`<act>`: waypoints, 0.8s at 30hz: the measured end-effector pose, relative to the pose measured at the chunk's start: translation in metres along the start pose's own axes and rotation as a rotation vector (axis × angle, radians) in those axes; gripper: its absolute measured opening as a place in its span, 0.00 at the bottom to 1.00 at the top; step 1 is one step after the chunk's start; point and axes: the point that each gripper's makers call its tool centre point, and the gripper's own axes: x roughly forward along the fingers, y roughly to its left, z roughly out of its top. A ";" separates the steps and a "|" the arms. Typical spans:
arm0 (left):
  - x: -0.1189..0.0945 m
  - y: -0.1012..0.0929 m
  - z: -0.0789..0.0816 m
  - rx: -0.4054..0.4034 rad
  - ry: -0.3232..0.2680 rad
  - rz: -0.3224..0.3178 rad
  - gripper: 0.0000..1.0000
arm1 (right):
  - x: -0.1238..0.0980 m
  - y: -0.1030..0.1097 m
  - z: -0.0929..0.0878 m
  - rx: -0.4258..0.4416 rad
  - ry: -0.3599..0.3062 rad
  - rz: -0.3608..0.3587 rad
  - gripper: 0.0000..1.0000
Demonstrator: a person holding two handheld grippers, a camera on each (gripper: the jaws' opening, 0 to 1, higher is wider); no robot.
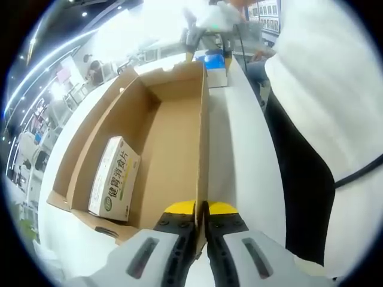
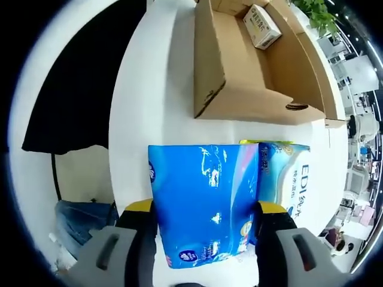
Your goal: Operate the shoe box by opening the lid, removing the specified soft item, and placing it in the target area until the item is outside and the box remains undamaged.
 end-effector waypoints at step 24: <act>0.000 0.001 -0.001 0.002 0.001 -0.001 0.04 | -0.029 0.008 0.004 0.174 -0.110 0.038 0.60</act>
